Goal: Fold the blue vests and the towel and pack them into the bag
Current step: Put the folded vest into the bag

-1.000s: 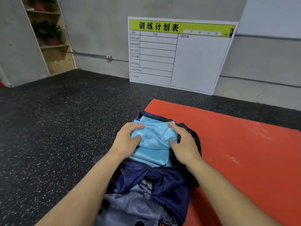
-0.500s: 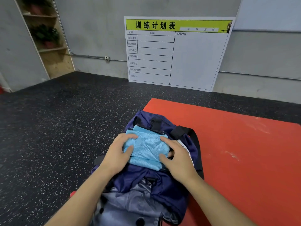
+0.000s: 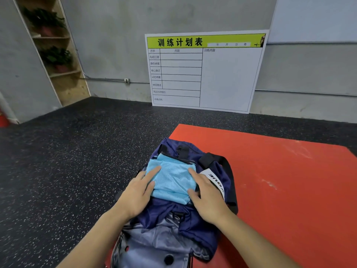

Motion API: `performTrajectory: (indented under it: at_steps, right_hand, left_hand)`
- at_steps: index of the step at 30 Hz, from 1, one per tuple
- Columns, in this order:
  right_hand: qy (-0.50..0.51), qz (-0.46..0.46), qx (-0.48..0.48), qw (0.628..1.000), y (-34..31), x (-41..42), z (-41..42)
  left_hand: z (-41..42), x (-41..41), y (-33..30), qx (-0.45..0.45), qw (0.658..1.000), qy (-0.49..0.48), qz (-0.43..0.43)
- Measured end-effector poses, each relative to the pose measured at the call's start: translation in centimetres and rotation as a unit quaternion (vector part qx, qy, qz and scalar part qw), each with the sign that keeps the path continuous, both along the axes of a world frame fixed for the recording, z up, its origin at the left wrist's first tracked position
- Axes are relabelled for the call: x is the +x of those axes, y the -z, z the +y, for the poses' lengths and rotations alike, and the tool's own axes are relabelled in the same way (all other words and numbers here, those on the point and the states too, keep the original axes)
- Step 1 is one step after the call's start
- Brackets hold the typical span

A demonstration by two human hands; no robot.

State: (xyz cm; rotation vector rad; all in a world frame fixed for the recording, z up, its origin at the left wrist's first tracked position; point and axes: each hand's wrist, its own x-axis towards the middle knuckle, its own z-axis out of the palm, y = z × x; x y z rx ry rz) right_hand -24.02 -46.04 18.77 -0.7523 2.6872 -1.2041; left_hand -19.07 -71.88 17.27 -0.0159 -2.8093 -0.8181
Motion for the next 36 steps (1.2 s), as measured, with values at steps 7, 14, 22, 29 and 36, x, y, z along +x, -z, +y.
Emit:
performTrajectory:
  at_steps: [7,14,22,29,36]
  right_hand:
    - [0.024,-0.007,-0.021,0.999,-0.2,-0.3,0.1]
    - [0.082,0.027,-0.034,0.996,-1.2,-1.7,-1.0]
    - [0.156,0.009,-0.04,0.987,-2.6,-6.1,-1.5]
    - [0.133,-0.067,0.013,0.989,-1.9,-8.0,-1.6]
    - [0.123,-0.017,0.082,0.989,-0.9,-8.2,-2.1]
  left_hand:
    - [0.1,-0.1,-0.8,0.05,0.998,-0.011,0.038]
    - [1.2,-3.9,-2.4,0.141,0.99,-0.025,0.021]
    - [1.8,-9.1,-4.6,0.207,0.976,-0.032,-0.058]
    - [1.4,-11.5,-4.9,0.141,0.982,-0.03,-0.122]
    - [2.6,-12.2,-3.7,0.088,0.985,-0.034,-0.142]
